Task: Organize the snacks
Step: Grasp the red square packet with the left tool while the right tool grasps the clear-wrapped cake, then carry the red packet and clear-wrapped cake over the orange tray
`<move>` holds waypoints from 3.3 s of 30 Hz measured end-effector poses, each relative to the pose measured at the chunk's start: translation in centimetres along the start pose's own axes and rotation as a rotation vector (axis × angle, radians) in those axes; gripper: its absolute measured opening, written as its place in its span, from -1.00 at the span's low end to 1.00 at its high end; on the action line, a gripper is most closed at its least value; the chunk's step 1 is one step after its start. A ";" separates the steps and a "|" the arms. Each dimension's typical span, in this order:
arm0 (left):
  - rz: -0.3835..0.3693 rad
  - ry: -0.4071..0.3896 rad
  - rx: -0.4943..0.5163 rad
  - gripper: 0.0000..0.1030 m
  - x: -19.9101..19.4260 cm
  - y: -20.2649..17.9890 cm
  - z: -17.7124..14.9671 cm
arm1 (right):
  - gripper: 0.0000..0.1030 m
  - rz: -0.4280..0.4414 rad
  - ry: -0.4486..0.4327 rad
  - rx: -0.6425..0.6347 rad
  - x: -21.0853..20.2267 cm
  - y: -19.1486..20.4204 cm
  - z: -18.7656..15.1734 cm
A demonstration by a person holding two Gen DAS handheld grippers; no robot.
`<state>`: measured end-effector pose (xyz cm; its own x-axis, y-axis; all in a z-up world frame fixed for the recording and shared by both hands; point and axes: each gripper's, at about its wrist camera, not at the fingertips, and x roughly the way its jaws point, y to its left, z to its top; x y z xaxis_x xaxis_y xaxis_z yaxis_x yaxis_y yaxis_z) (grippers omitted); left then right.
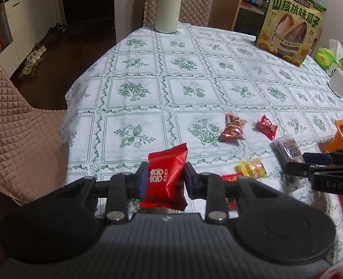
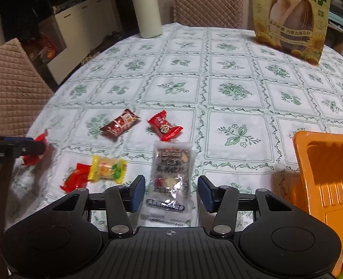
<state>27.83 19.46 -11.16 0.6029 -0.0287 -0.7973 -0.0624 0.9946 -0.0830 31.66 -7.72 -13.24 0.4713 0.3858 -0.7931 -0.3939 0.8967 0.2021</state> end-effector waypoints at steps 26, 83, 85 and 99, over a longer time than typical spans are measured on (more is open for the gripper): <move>-0.004 -0.007 0.022 -0.44 -1.0 -1.4 -0.3 | -0.28 -0.024 -0.011 -0.039 -0.2 1.1 -0.3; -0.323 -0.108 0.228 -0.44 -11.6 -28.7 -5.1 | -0.28 -0.062 -0.240 0.236 -24.7 -17.5 -10.8; -0.328 -0.111 0.227 -0.44 -11.2 -29.9 -4.6 | -0.28 -0.055 -0.243 0.246 -24.6 -18.4 -10.4; -0.259 -0.072 0.246 -0.44 -5.3 -34.4 -1.9 | -0.27 -0.003 -0.199 0.245 -19.9 -21.6 -7.4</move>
<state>25.24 -14.80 -5.22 0.6283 -0.2846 -0.7241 0.2877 0.9497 -0.1237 24.93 -36.33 -6.12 0.6268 0.3964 -0.6708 -0.2018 0.9141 0.3516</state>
